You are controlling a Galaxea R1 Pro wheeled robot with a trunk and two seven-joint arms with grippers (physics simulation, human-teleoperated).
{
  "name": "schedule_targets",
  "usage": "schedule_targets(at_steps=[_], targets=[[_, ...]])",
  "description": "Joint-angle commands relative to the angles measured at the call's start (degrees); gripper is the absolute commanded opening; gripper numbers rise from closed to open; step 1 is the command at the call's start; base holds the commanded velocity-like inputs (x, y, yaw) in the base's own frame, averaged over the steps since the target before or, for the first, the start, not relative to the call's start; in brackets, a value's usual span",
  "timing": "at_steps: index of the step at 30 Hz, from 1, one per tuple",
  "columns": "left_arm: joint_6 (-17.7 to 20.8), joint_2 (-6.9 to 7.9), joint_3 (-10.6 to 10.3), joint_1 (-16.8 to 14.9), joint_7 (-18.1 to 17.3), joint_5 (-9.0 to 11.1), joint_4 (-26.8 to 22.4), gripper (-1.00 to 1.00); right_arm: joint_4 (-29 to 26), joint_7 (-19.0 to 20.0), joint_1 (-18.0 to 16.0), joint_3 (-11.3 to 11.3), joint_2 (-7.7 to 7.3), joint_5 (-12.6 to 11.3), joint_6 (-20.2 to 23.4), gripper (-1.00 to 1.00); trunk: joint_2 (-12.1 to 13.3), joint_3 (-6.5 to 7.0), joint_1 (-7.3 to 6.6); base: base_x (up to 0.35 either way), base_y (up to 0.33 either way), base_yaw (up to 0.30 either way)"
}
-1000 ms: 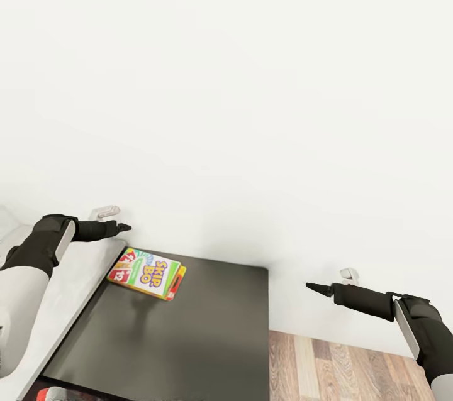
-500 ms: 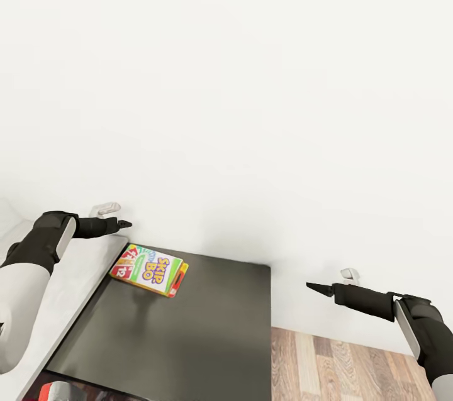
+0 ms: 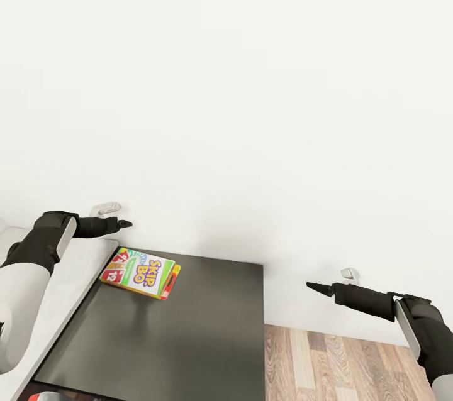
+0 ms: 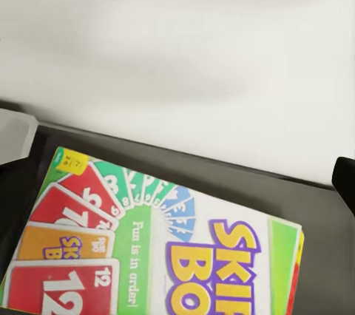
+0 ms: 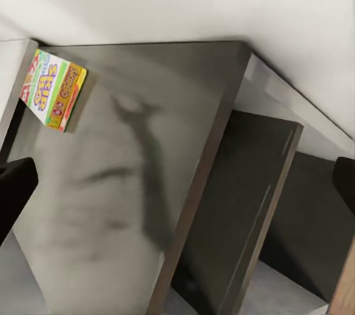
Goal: Put all the toys in the child's room - the three board games (two on the bed and one on the table), the two jigsaw puzzles on the table, and the tennis ball on the table - inside the toy box on the table in the child's room.
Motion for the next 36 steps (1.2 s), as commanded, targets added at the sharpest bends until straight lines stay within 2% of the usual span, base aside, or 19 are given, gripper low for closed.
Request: schedule_targets(at_steps=[1,9,29,36], targets=[[0.4,-0.02,0.2,-0.1,-0.1,0.1,0.0,1.0,0.0,0.0,0.0,0.0,-0.01,-0.3,0.5,1.0,-0.1,-0.11,0.03,0.0,0.0,-0.019],[0.3,0.03,0.2,-0.1,-0.1,0.0,0.0,1.0,0.0,0.0,0.0,0.0,0.05,-0.2,0.5,1.0,-0.1,-0.43,0.03,0.0,0.0,-0.006],[0.0,0.08,0.2,-0.1,0.0,0.0,-0.1,1.0,0.0,-0.2,0.0,0.1,0.08,-0.2,0.5,1.0,-0.1,-2.25,0.03,0.0,0.0,0.0],[-0.1,0.12,-0.1,-0.1,1.6,0.0,-0.9,1.0,0.0,-0.2,0.0,0.1,0.08,-0.2,0.4,1.0,-0.1,-2.9,0.03,0.0,0.0,0.0]])
